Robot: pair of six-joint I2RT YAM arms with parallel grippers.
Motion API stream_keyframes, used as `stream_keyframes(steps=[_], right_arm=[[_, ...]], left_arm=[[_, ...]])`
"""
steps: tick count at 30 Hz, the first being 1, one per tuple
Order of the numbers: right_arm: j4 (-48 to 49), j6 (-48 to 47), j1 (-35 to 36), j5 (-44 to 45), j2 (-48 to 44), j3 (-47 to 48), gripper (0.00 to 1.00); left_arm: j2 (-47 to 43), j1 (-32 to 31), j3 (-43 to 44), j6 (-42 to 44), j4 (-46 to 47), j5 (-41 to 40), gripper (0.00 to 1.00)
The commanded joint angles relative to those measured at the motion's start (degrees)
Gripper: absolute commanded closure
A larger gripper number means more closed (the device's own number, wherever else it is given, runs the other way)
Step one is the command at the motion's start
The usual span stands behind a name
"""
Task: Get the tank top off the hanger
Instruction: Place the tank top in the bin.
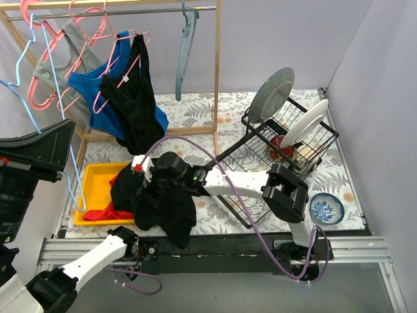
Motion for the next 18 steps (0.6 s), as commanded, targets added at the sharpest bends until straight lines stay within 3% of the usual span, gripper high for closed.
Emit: stream_keyframes(steps=[1, 2, 5, 11, 18], right_arm=[[-15.5, 0.4, 0.4, 5.0, -4.9, 9.6, 0.01], [-22.4, -0.9, 0.3, 5.7, -5.5, 10.4, 0.01], [-29.7, -1.7, 0.3, 9.3, -6.3, 8.9, 0.01], [-29.0, 0.1, -1.3, 13.5, -7.8, -0.1, 0.01], [-31.0, 5.5, -3.0, 12.5, -2.6, 3.4, 0.01]], left_arm=[[3.6, -0.2, 0.1, 1.5, 0.6, -2.6, 1.0], [3.8, -0.3, -0.4, 1.6, 0.6, -3.0, 1.0], [4.6, -0.2, -2.1, 1.9, 1.6, -3.5, 1.0], [4.9, -0.2, -4.8, 1.9, 4.0, -2.2, 1.0], [6.9, -0.2, -2.8, 1.9, 2.5, -1.5, 1.0]])
